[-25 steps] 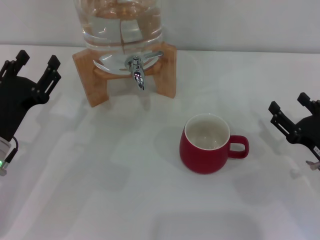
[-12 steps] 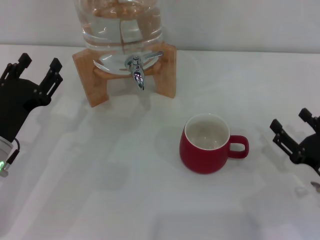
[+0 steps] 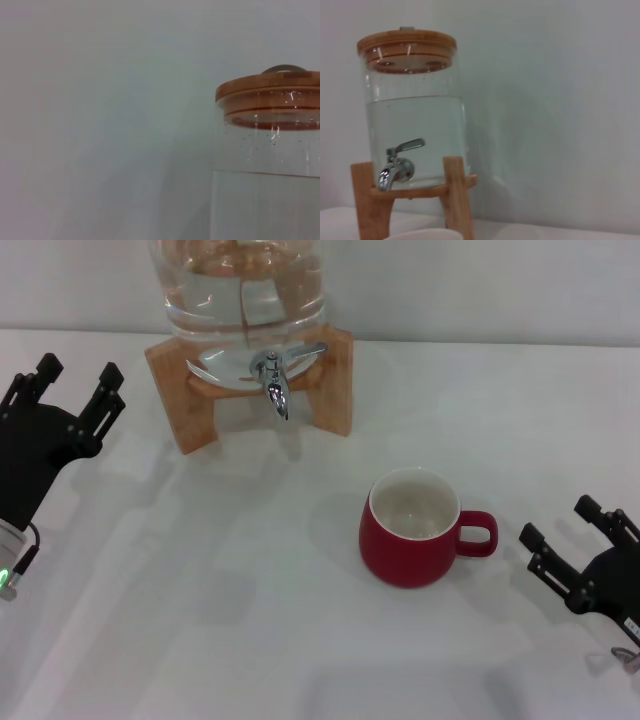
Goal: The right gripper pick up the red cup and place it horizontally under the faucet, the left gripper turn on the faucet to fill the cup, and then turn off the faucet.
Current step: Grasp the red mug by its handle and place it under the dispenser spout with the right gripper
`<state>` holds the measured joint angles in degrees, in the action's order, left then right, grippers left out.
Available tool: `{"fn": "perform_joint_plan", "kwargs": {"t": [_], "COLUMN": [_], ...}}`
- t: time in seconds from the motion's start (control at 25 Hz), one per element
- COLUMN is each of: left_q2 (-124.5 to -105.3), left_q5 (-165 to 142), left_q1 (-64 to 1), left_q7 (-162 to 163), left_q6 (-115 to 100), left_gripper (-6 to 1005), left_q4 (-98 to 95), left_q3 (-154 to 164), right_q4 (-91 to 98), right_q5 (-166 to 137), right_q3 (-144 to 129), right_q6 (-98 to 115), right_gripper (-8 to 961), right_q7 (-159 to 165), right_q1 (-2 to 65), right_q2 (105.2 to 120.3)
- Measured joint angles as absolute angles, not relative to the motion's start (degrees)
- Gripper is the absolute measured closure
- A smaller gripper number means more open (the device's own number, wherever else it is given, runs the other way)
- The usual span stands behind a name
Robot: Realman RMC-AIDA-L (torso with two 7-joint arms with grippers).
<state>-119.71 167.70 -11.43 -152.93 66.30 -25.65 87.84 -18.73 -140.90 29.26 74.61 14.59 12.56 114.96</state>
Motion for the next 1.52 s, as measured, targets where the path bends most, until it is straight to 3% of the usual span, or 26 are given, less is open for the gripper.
{"fn": "perform_joint_plan", "kwargs": {"t": [1.52], "left_q2": [-119.88], "left_q5": [167.6], "left_q1": [-10.6], "left_q7": [-152.9], "left_q6": [67.8], "left_gripper": [243], "left_q4": [-26.0], "left_q3": [88.9], "right_q4": [-19.9], "right_q5": [-140.8], "right_q3": [27.5], "right_q6": [65.2], "right_gripper": [157], "right_q7": [14.0], "right_q1": [16.4], "right_q2": [115.29]}}
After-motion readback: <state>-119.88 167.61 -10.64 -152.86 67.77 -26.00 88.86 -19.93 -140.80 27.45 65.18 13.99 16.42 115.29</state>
